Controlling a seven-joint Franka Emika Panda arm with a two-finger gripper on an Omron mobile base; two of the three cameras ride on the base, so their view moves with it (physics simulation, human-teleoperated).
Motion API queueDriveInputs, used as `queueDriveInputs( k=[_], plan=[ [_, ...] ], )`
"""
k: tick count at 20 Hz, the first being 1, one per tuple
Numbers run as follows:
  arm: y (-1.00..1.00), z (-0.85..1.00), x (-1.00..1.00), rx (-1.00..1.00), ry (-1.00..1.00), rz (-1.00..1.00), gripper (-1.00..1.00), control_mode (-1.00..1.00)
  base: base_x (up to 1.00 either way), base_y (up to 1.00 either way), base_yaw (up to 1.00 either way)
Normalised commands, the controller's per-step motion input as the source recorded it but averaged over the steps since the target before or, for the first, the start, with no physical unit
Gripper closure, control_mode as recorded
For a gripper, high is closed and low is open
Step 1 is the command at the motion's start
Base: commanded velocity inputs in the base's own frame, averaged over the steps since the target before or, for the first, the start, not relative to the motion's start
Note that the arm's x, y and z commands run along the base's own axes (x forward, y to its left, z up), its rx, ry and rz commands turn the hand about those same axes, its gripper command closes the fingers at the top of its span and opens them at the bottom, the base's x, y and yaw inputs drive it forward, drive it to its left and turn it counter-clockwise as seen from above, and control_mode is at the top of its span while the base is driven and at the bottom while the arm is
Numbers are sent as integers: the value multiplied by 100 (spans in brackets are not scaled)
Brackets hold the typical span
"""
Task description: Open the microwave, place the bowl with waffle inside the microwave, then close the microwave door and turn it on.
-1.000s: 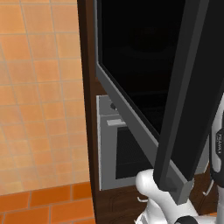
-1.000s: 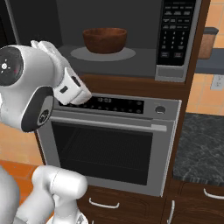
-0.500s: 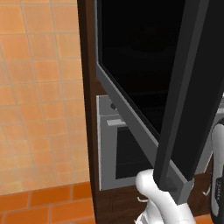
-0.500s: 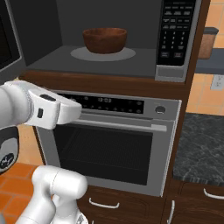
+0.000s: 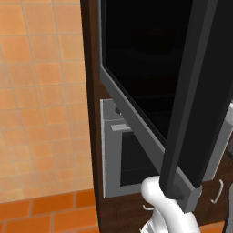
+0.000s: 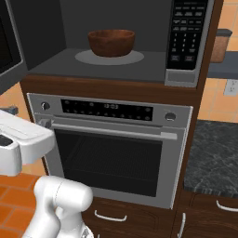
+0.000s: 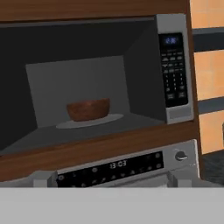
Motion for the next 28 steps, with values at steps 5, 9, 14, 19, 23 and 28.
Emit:
queueDriveInputs(
  k=[5, 9, 14, 19, 23, 28],
  plan=[
    [52, 11, -41, -11, -21, -2, -100, -100, 0, 0, 0],
    [38, 0, -72, -7, -24, 0, -100, -100, 0, 0, 0],
    [71, 0, -43, -12, -23, -2, -100, -100, 0, 0, 0],
    [61, 0, -45, -11, -24, -5, -100, -100, 0, 0, 0],
    [56, 0, -32, -12, -18, -8, -100, -100, 0, 0, 0],
    [36, 0, -47, -11, -19, -12, -100, -100, 0, 0, 0]
  ],
)
